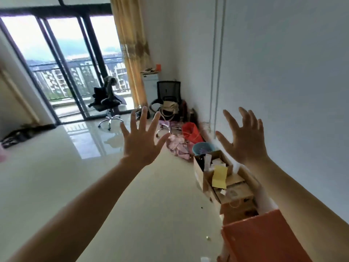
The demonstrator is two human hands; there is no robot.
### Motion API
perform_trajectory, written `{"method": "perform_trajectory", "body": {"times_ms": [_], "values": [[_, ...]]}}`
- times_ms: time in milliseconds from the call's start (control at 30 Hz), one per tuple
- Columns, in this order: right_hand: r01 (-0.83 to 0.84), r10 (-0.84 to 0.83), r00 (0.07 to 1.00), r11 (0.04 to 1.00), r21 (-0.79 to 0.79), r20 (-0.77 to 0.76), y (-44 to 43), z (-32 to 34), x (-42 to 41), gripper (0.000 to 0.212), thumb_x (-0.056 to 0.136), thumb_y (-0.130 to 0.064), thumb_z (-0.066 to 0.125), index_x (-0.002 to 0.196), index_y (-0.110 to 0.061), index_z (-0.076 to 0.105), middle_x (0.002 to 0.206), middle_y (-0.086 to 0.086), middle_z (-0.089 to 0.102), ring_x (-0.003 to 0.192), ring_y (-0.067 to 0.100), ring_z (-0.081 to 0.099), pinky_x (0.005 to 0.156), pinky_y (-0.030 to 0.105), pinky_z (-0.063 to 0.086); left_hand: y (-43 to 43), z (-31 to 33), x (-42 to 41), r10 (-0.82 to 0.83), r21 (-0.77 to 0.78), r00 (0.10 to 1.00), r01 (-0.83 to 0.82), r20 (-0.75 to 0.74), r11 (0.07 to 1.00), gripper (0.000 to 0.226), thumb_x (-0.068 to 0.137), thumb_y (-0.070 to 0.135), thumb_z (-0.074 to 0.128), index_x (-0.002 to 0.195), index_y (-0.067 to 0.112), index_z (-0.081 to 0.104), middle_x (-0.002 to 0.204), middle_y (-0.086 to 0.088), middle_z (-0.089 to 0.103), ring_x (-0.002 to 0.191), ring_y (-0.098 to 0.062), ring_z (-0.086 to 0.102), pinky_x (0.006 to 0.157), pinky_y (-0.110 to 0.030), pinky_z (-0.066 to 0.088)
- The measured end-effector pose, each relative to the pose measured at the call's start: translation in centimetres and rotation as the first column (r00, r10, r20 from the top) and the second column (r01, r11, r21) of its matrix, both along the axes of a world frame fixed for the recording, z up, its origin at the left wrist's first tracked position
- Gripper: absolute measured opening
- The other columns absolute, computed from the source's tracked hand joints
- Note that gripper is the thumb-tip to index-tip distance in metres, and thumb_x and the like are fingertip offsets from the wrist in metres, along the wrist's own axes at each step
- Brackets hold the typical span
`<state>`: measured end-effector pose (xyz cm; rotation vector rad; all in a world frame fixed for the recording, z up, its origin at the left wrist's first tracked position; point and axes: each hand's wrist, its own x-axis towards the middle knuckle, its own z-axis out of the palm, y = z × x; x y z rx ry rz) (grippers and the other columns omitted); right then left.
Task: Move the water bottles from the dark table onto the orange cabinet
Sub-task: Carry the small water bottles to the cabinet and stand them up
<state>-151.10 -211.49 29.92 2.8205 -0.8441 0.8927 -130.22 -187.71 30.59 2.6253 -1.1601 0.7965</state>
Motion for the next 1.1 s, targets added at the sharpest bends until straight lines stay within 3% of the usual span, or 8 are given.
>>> {"method": "perform_trajectory", "body": {"times_ms": [167,300,467,567,767,867,1000,1100], "values": [[-0.278,0.277,0.961,0.958,-0.065,-0.015,16.8,1.9,20.9,0.074,0.095,-0.072,0.031,0.158,-0.032,0.029,0.16,0.022,0.028,0.146,0.048,0.028,0.114,0.069,0.027,21.3,1.0,12.8,0.22,-0.077,0.973,-0.214,0.075,0.974,0.078,0.094,0.075,0.019,0.158,0.032,0.019,0.167,-0.01,0.006,0.152,-0.041,0.008,0.11,-0.075,0.018],[-0.462,0.459,0.887,0.876,-0.138,-0.053,30.1,2.9,33.5,0.076,0.094,-0.073,0.028,0.159,-0.032,0.027,0.159,0.023,0.028,0.145,0.049,0.029,0.112,0.071,0.027,35.7,2.2,18.7,0.399,-0.142,0.91,-0.383,0.111,0.913,0.079,0.094,0.076,0.024,0.159,0.035,0.008,0.168,-0.008,-0.003,0.152,-0.04,0.002,0.111,-0.076,0.015],[-0.704,0.711,0.702,0.684,-0.193,-0.041,49.3,4.2,47.4,0.075,0.095,-0.071,0.03,0.158,-0.03,0.032,0.158,0.023,0.031,0.145,0.047,0.029,0.114,0.068,0.025,54.8,3.0,23.1,0.673,-0.19,0.735,-0.652,0.078,0.734,0.08,0.092,0.078,0.018,0.159,0.035,0.009,0.168,-0.009,-0.003,0.152,-0.042,0.003,0.111,-0.075,0.017],[-0.815,0.816,0.573,0.558,-0.153,-0.077,62.1,2.5,55.8,0.075,0.095,-0.071,0.031,0.159,-0.03,0.03,0.159,0.022,0.03,0.147,0.046,0.028,0.115,0.066,0.025,66.0,1.7,26.2,0.824,-0.208,0.567,-0.805,0.004,0.555,0.079,0.092,0.077,0.018,0.159,0.035,0.009,0.168,-0.009,-0.002,0.151,-0.043,0.004,0.11,-0.076,0.015],[-0.894,0.891,0.442,0.427,-0.135,-0.108,72.8,-2.0,65.3,0.077,0.094,-0.074,0.029,0.16,-0.033,0.025,0.162,0.021,0.026,0.148,0.046,0.025,0.114,0.069,0.026,76.2,-1.8,30.1,0.906,-0.116,0.422,-0.902,-0.042,0.415,0.077,0.093,0.076,0.015,0.159,0.035,0.013,0.167,-0.014,0.002,0.15,-0.047,0.005,0.106,-0.078,0.016],[-0.933,0.923,0.355,0.339,-0.121,-0.15,80.1,-3.4,73.3,0.078,0.094,-0.074,0.03,0.16,-0.033,0.026,0.163,0.021,0.024,0.148,0.046,0.025,0.114,0.069,0.026,82.7,-2.9,36.0,0.948,-0.066,0.309,-0.95,-0.074,0.304,0.079,0.092,0.079,0.017,0.158,0.036,0.012,0.167,-0.013,0.001,0.15,-0.045,0.003,0.107,-0.078,0.015],[-0.958,0.95,0.269,0.248,-0.141,-0.157,88.8,-3.4,84.6,0.078,0.093,-0.074,0.032,0.16,-0.034,0.024,0.164,0.021,0.021,0.148,0.047,0.025,0.115,0.069,0.024,88.9,-1.8,45.5,0.982,0.033,0.159,-0.986,-0.102,0.163,0.085,0.086,0.084,0.002,0.158,0.039,0.005,0.167,-0.008,-0.008,0.151,-0.041,-0.004,0.11,-0.076,0.012],[-0.973,0.968,0.208,0.189,-0.131,-0.141,95.2,-2.3,90.5,0.078,0.093,-0.074,0.031,0.16,-0.034,0.024,0.165,0.02,0.021,0.148,0.047,0.025,0.116,0.069,0.023,93.5,-0.4,50.1,0.992,0.07,0.099,-0.992,-0.08,0.104,0.085,0.084,0.085,0.0,0.157,0.041,0.0,0.167,-0.008,-0.009,0.151,-0.041,-0.007,0.11,-0.076,0.011]]}}
